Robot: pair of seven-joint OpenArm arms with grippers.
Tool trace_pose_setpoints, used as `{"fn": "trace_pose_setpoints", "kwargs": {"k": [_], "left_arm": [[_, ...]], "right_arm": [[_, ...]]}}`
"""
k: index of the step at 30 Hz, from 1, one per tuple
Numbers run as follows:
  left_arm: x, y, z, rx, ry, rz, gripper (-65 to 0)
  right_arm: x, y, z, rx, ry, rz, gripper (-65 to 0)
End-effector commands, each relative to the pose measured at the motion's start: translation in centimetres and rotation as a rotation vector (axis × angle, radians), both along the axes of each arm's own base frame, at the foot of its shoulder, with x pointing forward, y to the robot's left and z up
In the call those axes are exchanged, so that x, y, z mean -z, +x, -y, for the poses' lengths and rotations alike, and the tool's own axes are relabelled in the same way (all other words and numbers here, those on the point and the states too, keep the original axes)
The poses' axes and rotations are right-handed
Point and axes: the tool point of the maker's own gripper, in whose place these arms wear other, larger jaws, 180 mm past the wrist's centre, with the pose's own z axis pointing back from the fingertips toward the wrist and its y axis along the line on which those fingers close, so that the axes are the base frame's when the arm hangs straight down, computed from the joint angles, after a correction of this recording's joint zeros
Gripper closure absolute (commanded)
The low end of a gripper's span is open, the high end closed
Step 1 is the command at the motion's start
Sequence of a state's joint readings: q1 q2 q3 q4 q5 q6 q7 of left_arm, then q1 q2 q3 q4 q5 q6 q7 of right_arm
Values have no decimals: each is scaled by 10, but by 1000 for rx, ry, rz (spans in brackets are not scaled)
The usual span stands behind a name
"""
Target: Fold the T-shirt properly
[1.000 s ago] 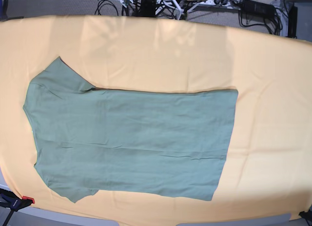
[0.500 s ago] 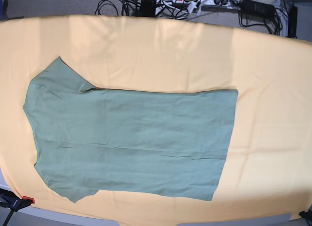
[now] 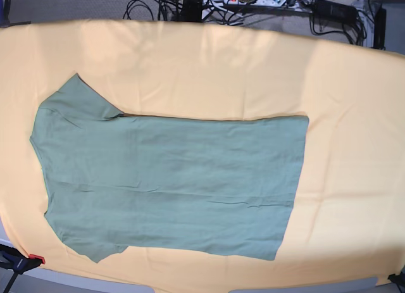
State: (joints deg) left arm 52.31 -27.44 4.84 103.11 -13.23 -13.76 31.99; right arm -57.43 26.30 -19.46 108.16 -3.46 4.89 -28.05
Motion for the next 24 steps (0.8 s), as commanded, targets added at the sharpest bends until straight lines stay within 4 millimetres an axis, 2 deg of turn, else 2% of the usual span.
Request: {"fn": "trace_pose_setpoints", "kwargs": {"k": [1,3,6,10,15,19,21,24], "left_arm": [[-13,1,3,14,-14,26,0],[-31,13,-1,28,2,80,0],[-57,29,-8,50,25,149,0],[-86,38,-10,69,24,205,0],[-108,44,-9,100,50,223,0],[-119,47,-8,140,57,239,0],[-124,57,-10,130,57,285,0],[-132,76,-22,90,88,358,0]], "right_arm": [[-11,0,4,-11,-21,24,0],[-27,4,10,-22,-64,63,0],[-51,9,8,-40,-77,116,0],[-81,13,5,-45,-97,179,0],[-111,22,5,-33,-128,224,0],[-115,27,5,-37,-134,243,0],[-116,29,8,-49,-154,260,0],[-124,44,20,-66,-239,352,0]]}}
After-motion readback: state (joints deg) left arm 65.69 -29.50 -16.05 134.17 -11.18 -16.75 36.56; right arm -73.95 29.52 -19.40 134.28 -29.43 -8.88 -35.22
